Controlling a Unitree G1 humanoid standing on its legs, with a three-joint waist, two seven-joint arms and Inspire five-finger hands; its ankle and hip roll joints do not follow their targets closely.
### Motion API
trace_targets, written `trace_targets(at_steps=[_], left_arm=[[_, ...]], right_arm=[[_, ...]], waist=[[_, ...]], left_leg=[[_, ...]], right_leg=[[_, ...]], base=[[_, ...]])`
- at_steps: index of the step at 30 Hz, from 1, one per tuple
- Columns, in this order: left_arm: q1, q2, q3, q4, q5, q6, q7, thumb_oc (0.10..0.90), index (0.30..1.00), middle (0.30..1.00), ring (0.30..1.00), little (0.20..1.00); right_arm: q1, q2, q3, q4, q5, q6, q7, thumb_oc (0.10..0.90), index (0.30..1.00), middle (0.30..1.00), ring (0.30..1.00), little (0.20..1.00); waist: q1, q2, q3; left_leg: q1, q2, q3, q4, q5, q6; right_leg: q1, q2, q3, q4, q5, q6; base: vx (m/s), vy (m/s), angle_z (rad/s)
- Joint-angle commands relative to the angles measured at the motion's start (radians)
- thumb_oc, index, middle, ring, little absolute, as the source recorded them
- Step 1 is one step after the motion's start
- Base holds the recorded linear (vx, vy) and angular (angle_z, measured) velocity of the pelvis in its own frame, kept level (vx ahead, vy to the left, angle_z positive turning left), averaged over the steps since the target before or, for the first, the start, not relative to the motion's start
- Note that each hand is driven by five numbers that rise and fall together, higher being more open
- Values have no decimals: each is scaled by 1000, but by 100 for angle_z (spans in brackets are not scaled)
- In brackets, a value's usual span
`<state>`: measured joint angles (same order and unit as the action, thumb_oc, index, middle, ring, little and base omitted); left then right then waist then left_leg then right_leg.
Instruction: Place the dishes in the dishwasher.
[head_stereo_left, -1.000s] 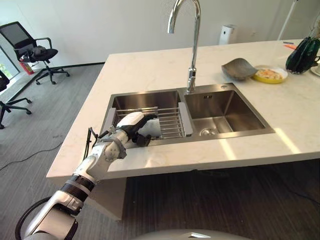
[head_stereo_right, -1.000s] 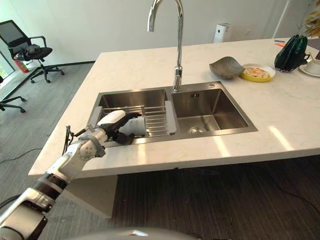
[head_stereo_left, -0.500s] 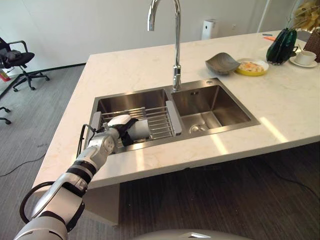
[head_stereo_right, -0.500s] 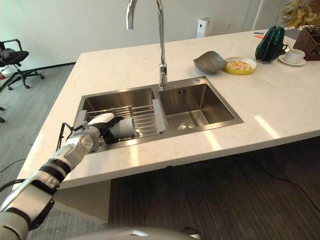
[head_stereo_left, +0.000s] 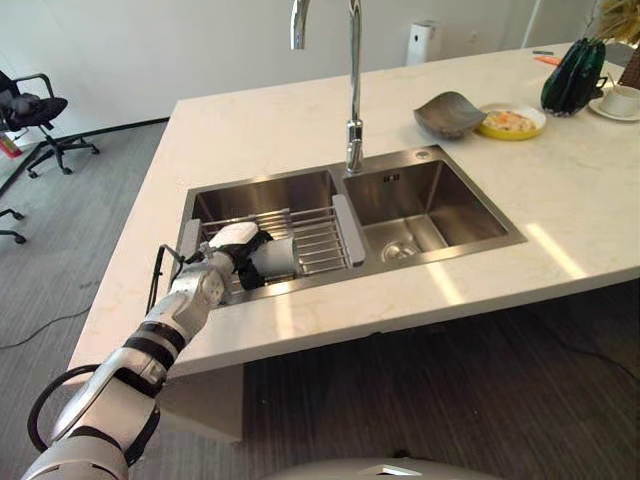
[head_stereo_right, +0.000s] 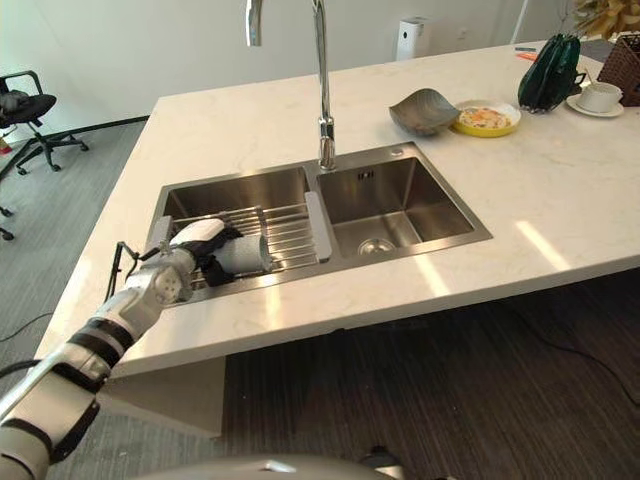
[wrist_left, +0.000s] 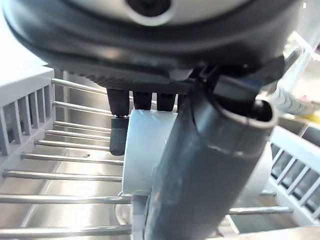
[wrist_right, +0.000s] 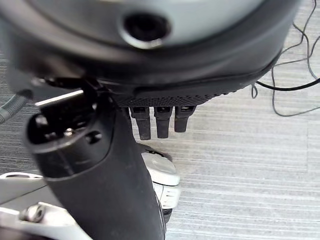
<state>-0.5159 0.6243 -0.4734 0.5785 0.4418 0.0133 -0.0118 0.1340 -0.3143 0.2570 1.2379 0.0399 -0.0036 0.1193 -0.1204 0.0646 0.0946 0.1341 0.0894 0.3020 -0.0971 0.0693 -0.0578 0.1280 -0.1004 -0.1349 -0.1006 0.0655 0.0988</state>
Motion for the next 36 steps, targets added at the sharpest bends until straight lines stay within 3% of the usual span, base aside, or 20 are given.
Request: trace_targets(at_steps=[1, 6, 10, 12, 14, 15, 16, 18, 19, 20, 21, 24, 26, 27, 28, 30, 32, 34, 35, 36], left_arm=[[-78, -11, 232, -122, -242, -84, 243, 400, 300, 300, 300, 300], [-19, -139, 409, -301, -464, -166, 386, 400, 300, 300, 300, 300], [37, -170, 484, -435, -519, -206, 453, 400, 300, 300, 300, 300], [101, -179, 539, -546, -546, -240, 472, 400, 300, 300, 300, 300], [223, -213, 592, -695, -602, -295, 467, 400, 300, 300, 300, 300], [230, -215, 594, -702, -602, -292, 465, 400, 300, 300, 300, 300], [324, -226, 636, -767, -601, -308, 452, 400, 300, 300, 300, 300], [375, -241, 650, -807, -616, -315, 439, 400, 300, 300, 300, 300], [426, -248, 659, -847, -599, -322, 437, 400, 300, 300, 300, 300], [427, -248, 660, -847, -599, -321, 437, 400, 300, 300, 300, 300], [443, -248, 662, -853, -594, -328, 440, 400, 300, 300, 300, 300], [441, -253, 656, -893, -617, -341, 446, 400, 300, 300, 300, 300], [432, -255, 648, -912, -596, -342, 448, 400, 300, 300, 300, 300], [431, -255, 638, -922, -586, -342, 446, 400, 300, 300, 300, 300], [431, -260, 612, -946, -569, -345, 433, 400, 300, 300, 300, 300], [424, -252, 600, -951, -549, -341, 431, 400, 300, 300, 300, 300], [396, -230, 570, -967, -499, -345, 418, 400, 300, 300, 300, 300], [380, -227, 558, -970, -489, -340, 418, 400, 300, 300, 300, 300], [349, -235, 511, -973, -474, -327, 407, 400, 300, 300, 300, 300], [348, -236, 496, -972, -471, -325, 398, 400, 300, 300, 300, 300]], right_arm=[[-47, 40, 39, 47, -9, -23, -23, 800, 900, 900, 900, 900], [-48, 42, 30, 49, -12, -20, -65, 800, 900, 900, 900, 900], [-55, 49, 29, 47, -8, -17, -87, 800, 900, 900, 900, 900], [-62, 55, 28, 36, 4, -19, -96, 800, 900, 900, 900, 900], [-67, 67, 39, 10, 10, -28, -107, 800, 900, 900, 900, 900], [-65, 66, 41, 10, 10, -28, -108, 800, 900, 900, 900, 900], [-55, 72, 54, -19, 0, -41, -105, 800, 900, 900, 900, 900], [-45, 71, 62, -29, -11, -43, -103, 800, 900, 900, 900, 900], [-30, 65, 77, -54, -27, -51, -97, 800, 900, 900, 900, 900], [-30, 64, 77, -54, -27, -50, -97, 800, 900, 900, 900, 900], [-22, 52, 77, -67, -31, -56, -95, 800, 900, 900, 900, 900], [-25, 24, 72, -70, -41, -64, -100, 800, 900, 900, 900, 900], [-35, 15, 62, -65, -41, -69, -111, 800, 900, 900, 900, 900], [-38, 11, 49, -65, -34, -73, -114, 800, 900, 900, 900, 900], [-33, 8, 8, -48, 2, -76, -126, 800, 900, 900, 900, 900], [-32, 15, -12, -44, 34, -80, -130, 800, 900, 900, 900, 900], [-33, 31, -35, -43, 61, -82, -134, 800, 900, 900, 900, 900], [-38, 39, -41, -45, 67, -78, -137, 800, 900, 900, 900, 900], [-35, 55, -62, -35, 81, -74, -149, 800, 900, 900, 900, 900], [-40, 60, -75, -28, 87, -71, -155, 800, 900, 900, 900, 900]], waist=[[8, -63, 1], [12, -66, -1], [27, -60, 2], [47, -53, 7], [106, -60, 43], [102, -60, 41], [148, -59, 67], [162, -54, 73], [204, -43, 99], [201, -43, 98], [221, -36, 109], [260, -33, 103], [258, -43, 99], [238, -52, 97], [201, -74, 71], [181, -79, 66], [149, -83, 41], [133, -83, 30], [105, -78, 4], [105, -75, -6]], left_leg=[[47, 27, -80, 10, -90, -53], [41, 27, -92, 10, -90, -54], [37, 24, -106, 10, -88, -54], [37, 21, -122, 13, -86, -53], [-22, 21, -169, 127, -93, -66], [-31, 21, -172, 139, -99, -66], [-72, 26, -203, 185, -60, -83], [-93, 33, -229, 216, -42, -98], [-156, 39, -273, 248, 60, -135], [-158, 38, -276, 249, 61, -135], [-200, 48, -275, 219, 118, -154], [-237, 53, -308, 77, 144, -165], [-236, 67, -311, 114, 115, -156], [-212, 103, -240, 199, 92, -148], [-120, 147, -111, 260, 4, -146], [-60, 177, -39, 310, -26, -158], [43, 181, 114, 275, -78, -169], [57, 159, 142, 241, -100, -157], [53, 181, 236, 149, -98, -130], [52, 166, 231, 115, -98, -122]], right_leg=[[32, -43, -6, 19, -73, 69], [35, -43, -16, 19, -76, 64], [36, -44, -25, 19, -81, 62], [35, -44, -22, 21, -85, 59], [35, -47, -22, 24, -92, 42], [34, -47, -24, 25, -92, 41], [32, -42, -38, 23, -90, 25], [45, -34, -57, 19, -104, 18], [52, -20, -100, 14, -110, 5], [52, -20, -103, 14, -110, 5], [50, -20, -151, 13, -118, 4], [16, -26, -249, 13, -121, 7], [-3, -35, -316, 17, -109, 1], [-8, -34, -372, 25, -109, -11], [-20, -39, -442, 24, -126, -29], [-16, -44, -495, 25, -120, -33], [-35, -93, -624, 42, -70, -29], [-38, -117, -667, 51, -53, -22], [-46, -161, -732, 66, -10, -6], [-50, -178, -755, 68, 10, 4]], base=[[0, 0, 0], [3, -11, 8], [3, -8, 0], [4, -62, 3], [-46, -95, -4], [-102, -93, -5], [-45, -105, 5], [-39, -109, 30], [-67, -75, 65], [-147, -89, 88], [-199, -98, 129], [-200, -147, 178], [-295, -180, 130], [-325, -171, 149], [-369, -160, 192], [-234, -41, 202], [-296, 101, 144], [-169, 215, 190], [-157, 357, 272], [-136, 397, 274]])
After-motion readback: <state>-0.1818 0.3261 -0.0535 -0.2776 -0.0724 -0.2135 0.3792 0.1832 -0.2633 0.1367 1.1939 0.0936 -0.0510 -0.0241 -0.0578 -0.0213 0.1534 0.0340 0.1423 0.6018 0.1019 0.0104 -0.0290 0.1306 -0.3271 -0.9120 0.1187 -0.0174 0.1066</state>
